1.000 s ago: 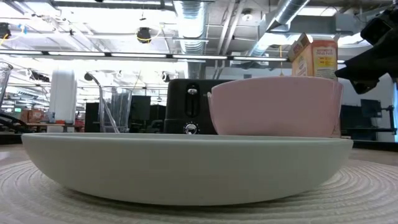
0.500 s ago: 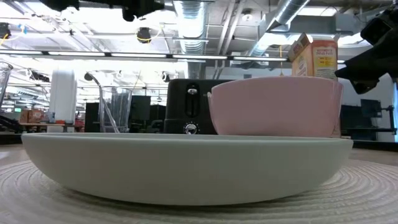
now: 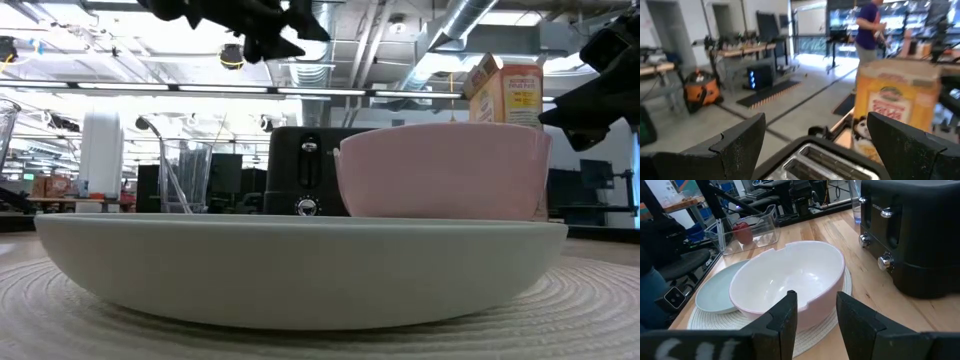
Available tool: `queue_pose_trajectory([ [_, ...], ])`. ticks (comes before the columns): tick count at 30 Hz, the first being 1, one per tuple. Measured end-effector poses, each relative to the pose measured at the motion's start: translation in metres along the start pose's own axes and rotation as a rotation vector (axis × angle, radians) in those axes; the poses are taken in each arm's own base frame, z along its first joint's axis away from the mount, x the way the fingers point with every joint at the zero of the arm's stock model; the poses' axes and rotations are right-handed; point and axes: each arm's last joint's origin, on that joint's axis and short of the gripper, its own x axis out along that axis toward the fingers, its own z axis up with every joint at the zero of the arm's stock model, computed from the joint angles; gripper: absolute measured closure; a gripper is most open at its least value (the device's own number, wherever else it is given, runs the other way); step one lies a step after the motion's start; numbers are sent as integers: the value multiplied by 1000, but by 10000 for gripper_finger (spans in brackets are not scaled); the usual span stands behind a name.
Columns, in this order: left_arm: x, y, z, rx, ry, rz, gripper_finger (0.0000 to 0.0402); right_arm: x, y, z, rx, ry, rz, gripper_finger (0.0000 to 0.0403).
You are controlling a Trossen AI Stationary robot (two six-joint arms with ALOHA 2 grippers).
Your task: Arrange a breakfast setting
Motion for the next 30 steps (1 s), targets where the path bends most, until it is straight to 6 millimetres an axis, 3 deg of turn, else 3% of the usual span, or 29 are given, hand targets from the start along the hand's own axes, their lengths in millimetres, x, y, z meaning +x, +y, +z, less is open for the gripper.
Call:
queue_pose_trajectory([
  [14,42,16,-33,-118,172,44,62,0,0,0,0,0,0,243],
  [30,65,20,-75,-175,294,48,62,0,0,0,0,0,0,243],
])
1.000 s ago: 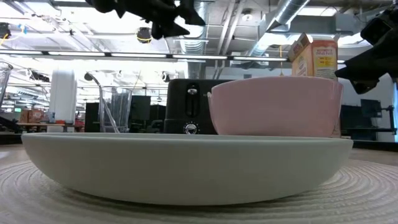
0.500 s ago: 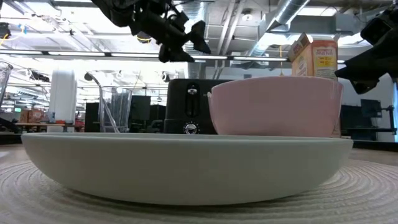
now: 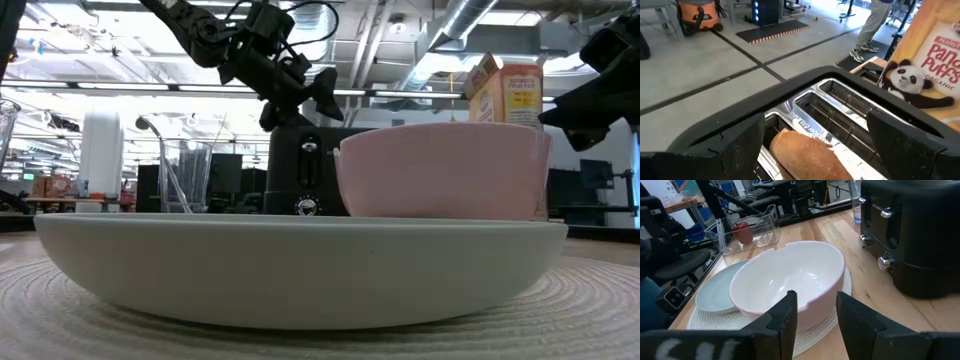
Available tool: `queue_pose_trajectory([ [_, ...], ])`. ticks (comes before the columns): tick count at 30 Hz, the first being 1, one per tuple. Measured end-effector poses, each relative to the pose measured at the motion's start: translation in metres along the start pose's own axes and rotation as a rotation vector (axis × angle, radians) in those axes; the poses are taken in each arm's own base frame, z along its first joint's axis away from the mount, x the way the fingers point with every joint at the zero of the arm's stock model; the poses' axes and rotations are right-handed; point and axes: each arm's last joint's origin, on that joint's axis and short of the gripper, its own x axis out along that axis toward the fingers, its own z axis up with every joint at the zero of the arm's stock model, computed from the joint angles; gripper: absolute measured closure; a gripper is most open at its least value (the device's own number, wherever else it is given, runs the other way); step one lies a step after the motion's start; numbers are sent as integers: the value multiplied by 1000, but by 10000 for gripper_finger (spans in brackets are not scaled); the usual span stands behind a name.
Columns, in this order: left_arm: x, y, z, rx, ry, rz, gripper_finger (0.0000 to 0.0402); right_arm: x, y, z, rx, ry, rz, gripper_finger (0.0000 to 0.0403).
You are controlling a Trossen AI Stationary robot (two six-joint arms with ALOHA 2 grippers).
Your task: Arrange a breakfast setting
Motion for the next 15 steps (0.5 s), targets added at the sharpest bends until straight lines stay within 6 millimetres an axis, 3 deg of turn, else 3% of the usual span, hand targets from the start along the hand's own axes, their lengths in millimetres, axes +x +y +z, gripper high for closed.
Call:
queue_pose_trajectory([
  [15,-1,4,-9,-85,86,62,62,0,0,0,0,0,0,243],
])
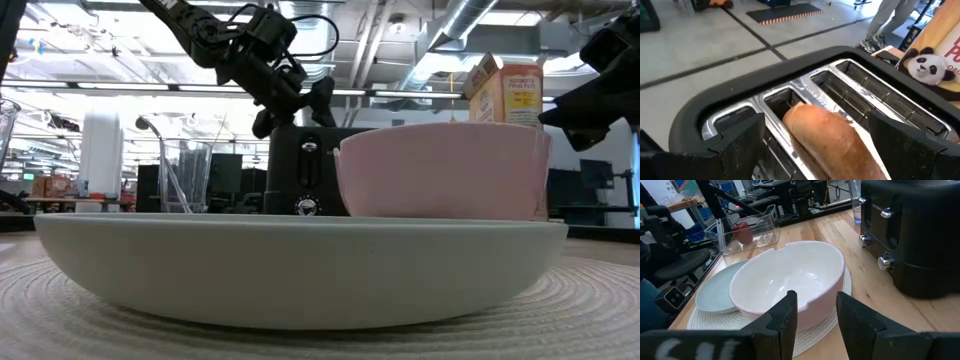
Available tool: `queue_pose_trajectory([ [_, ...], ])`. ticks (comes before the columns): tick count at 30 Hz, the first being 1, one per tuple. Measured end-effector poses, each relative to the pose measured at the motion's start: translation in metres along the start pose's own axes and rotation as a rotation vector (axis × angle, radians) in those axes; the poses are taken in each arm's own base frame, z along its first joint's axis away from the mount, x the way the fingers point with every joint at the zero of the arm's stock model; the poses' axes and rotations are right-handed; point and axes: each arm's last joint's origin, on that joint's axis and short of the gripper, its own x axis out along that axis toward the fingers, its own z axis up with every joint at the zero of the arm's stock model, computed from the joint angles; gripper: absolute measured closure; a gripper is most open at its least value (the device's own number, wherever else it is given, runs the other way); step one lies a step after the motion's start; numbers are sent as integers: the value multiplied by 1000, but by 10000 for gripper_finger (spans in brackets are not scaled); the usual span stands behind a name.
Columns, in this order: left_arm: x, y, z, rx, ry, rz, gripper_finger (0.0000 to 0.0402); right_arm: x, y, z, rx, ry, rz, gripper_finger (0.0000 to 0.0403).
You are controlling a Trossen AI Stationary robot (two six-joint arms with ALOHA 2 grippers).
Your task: Arrange a breakfast setting
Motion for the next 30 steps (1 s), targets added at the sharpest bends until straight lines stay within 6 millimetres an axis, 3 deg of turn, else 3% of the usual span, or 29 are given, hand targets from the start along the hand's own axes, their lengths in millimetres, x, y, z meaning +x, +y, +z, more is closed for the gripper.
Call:
queue_pose_trajectory([
  [13,-1,0,-1,-114,28,-13,62,0,0,0,0,0,0,243],
  [30,0,-2,-2,1,19,-33,62,0,0,0,0,0,0,243],
])
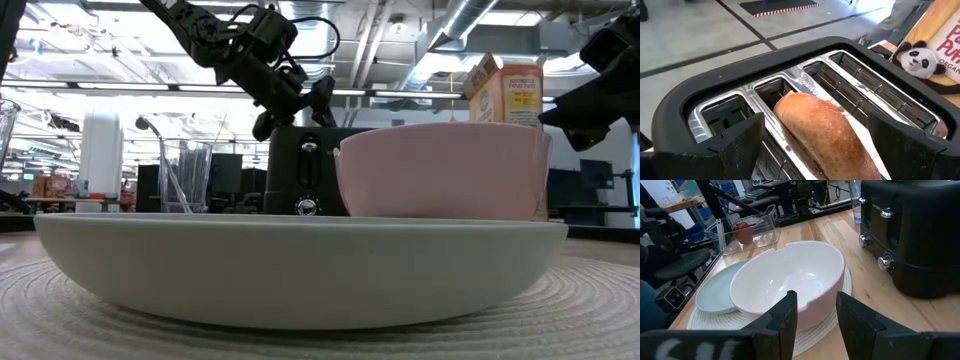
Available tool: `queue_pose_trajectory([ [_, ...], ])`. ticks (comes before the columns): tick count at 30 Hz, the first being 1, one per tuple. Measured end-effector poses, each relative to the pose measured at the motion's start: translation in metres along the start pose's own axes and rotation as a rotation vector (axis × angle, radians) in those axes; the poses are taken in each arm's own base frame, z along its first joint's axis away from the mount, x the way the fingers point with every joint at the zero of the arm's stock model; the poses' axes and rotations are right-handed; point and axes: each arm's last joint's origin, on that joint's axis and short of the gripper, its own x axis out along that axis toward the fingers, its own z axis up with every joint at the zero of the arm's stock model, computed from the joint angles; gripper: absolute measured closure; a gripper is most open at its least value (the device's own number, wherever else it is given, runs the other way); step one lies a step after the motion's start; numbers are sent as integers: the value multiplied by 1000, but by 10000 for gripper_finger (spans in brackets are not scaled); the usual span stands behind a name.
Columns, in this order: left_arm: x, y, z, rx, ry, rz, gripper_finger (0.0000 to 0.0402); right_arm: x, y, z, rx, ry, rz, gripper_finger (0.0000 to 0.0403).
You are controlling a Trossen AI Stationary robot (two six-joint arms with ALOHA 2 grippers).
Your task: Arrange a breakfast setting
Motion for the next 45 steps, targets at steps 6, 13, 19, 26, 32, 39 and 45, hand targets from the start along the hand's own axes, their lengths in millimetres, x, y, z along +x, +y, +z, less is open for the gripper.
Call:
queue_pose_trajectory([
  [6,6,-1,-3,23,0,-14,62,0,0,0,0,0,0,243],
  [13,12,-4,-9,40,17,-24,81,0,0,0,0,0,0,243],
  [19,11,-13,-2,147,70,-22,128,0,0,0,0,0,0,243],
  [26,10,-11,1,119,118,17,206,0,0,0,0,0,0,243],
  [32,11,-9,3,63,116,13,265,0,0,0,0,0,0,243],
  [39,11,-9,4,25,110,16,315,0,0,0,0,0,0,243],
  [45,11,-8,4,-10,107,18,340,0,0,0,0,0,0,243],
])
